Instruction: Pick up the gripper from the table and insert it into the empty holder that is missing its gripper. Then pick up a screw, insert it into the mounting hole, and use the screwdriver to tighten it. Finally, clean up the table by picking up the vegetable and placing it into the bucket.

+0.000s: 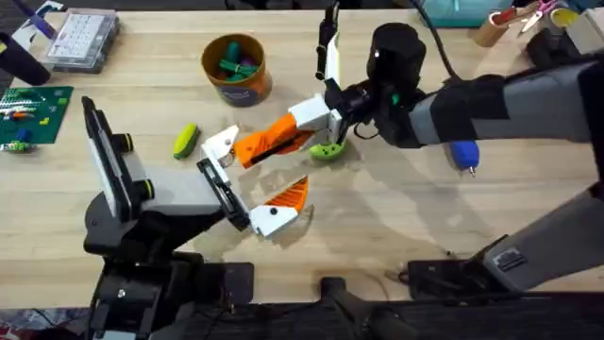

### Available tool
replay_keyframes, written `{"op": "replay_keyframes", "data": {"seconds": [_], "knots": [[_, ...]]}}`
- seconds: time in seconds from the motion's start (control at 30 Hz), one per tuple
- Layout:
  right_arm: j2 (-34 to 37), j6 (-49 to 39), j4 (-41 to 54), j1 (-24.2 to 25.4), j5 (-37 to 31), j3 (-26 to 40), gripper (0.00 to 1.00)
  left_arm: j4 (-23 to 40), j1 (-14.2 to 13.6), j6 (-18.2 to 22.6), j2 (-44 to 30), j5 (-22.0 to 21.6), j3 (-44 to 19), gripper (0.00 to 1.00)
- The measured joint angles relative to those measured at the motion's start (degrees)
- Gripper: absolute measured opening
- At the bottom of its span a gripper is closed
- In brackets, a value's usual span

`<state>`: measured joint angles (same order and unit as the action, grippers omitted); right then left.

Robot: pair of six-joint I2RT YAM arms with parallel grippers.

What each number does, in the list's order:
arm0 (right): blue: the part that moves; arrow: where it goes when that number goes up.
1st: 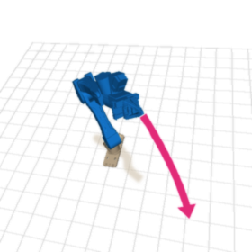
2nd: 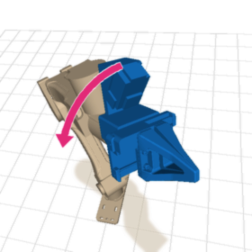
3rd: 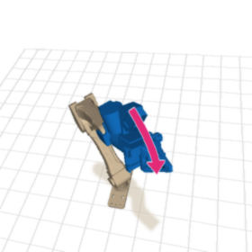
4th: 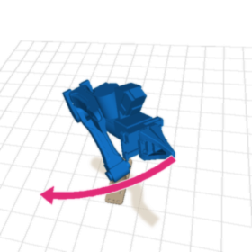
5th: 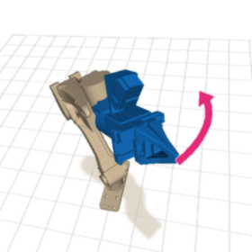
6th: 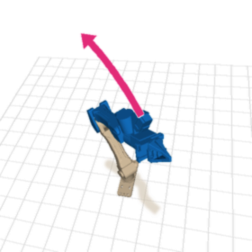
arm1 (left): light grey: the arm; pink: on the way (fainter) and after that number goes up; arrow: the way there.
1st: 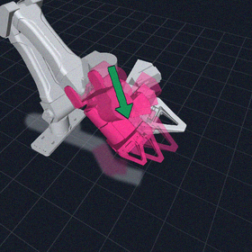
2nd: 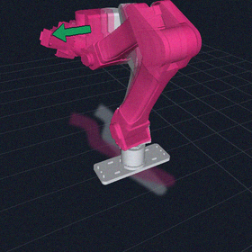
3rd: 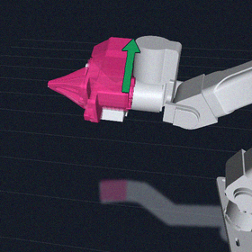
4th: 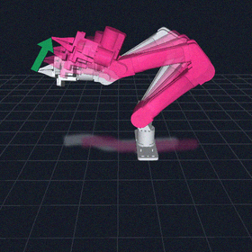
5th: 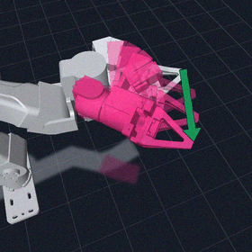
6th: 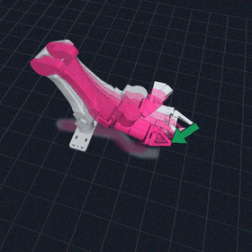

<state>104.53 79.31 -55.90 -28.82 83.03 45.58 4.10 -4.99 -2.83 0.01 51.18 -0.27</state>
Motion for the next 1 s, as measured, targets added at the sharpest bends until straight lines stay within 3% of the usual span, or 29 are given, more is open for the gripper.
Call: {"op": "replay_keyframes", "data": {"seconds": [0.3, 1.0], "knots": [[0.0, -3.1, 5.4, -0.1, -2.8, 0.0, 0.017, 0.2, 0.0, -0.8, 0.0, 1.1, 0.0, 0.989], [0.0, -4.7, 7.5, -3.7, -7.4, 0.8, 0.017, 0.6, 0.1, -1.8, 0.0, 4.5, 0.0, 0.989]]}}
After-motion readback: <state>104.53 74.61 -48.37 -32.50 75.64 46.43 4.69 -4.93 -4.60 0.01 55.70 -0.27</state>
